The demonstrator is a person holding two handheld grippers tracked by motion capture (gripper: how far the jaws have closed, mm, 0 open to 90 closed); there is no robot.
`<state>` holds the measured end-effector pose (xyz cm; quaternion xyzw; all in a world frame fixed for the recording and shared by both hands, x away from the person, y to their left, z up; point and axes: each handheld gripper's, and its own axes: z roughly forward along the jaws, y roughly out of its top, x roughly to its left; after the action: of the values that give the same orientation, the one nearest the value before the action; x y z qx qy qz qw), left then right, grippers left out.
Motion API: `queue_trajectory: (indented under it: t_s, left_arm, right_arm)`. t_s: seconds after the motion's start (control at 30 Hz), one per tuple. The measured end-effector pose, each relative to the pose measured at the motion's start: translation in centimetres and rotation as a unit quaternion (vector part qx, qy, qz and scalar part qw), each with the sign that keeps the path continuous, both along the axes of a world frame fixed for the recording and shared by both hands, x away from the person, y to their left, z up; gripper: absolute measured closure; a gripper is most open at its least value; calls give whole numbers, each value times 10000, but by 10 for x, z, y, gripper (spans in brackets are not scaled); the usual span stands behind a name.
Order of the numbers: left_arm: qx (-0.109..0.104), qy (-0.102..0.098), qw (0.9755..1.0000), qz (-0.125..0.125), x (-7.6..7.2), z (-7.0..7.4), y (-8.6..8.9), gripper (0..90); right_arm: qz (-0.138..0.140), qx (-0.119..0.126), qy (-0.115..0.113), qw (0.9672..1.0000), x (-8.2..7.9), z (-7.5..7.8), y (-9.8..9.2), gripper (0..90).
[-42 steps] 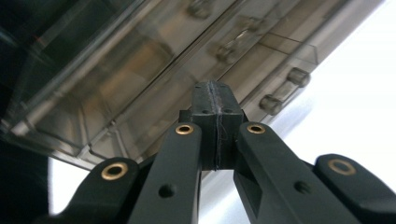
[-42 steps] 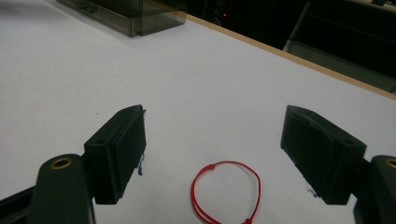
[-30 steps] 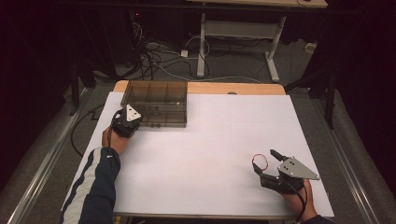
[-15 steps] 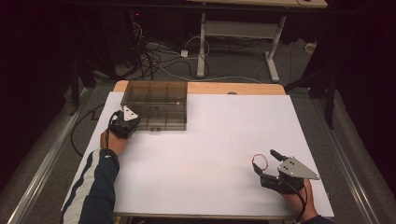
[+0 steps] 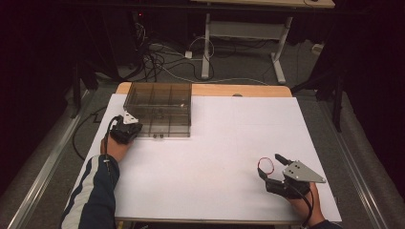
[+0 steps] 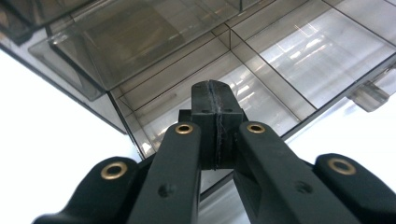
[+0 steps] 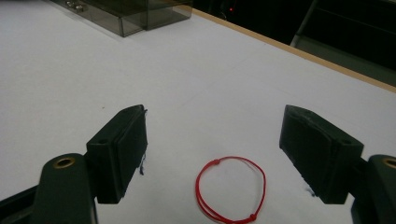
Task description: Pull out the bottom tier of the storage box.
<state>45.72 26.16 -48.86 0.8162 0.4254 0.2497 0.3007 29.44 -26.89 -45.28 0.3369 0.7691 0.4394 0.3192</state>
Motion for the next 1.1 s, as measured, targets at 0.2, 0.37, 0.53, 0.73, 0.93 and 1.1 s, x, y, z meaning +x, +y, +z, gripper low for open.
queue_trajectory:
  t_s: [0.2,0.37,0.53,0.73,0.93,1.1]
  left_arm:
    - [48,-35,10000,2,-7,0,0,872]
    - [27,-4,10000,26,-11,0,0,873]
    - [44,-30,10000,44,-13,-1,0,873]
    - [60,-41,10000,39,-16,-1,0,873]
    - [99,-59,9999,22,-19,-1,-1,873]
    - [94,-60,9999,18,-19,-1,0,873]
  right_arm:
    - [14,-1,-2,10000,-1,0,0,239]
    - [14,-19,-6,10000,-1,1,1,239]
    - [13,-30,2,10000,0,1,1,239]
    - [15,-25,9,10000,-1,1,0,239]
    - [18,-20,13,10000,-1,1,1,239]
    - [33,-33,26,10000,-1,0,0,239]
